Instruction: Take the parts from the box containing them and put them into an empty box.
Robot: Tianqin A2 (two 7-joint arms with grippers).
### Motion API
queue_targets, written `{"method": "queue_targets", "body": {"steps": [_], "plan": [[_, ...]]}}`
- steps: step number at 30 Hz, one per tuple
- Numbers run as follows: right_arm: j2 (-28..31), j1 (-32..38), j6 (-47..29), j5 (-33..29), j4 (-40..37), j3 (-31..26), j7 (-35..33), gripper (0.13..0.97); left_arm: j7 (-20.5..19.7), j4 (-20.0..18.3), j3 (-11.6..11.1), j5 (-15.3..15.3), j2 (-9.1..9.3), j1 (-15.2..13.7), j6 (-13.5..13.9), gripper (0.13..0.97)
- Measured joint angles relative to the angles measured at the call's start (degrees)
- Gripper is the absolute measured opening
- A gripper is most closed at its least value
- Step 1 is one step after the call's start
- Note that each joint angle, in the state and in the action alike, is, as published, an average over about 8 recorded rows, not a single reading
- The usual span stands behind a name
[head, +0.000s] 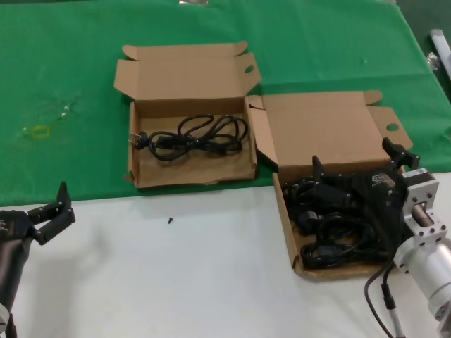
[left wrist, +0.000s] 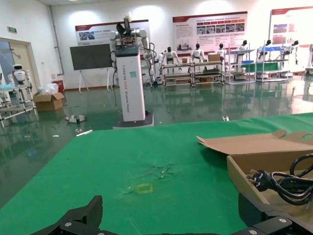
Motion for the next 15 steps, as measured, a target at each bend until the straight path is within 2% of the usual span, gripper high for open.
{"method": "queue_targets", "body": {"steps": [15], "plan": [[0.0, 0.0, 0.0, 0.0, 0.0, 0.0, 0.0, 0.966, 0.0, 0.0, 0.0, 0.0, 0.00, 0.0, 0.0, 0.966]]}}
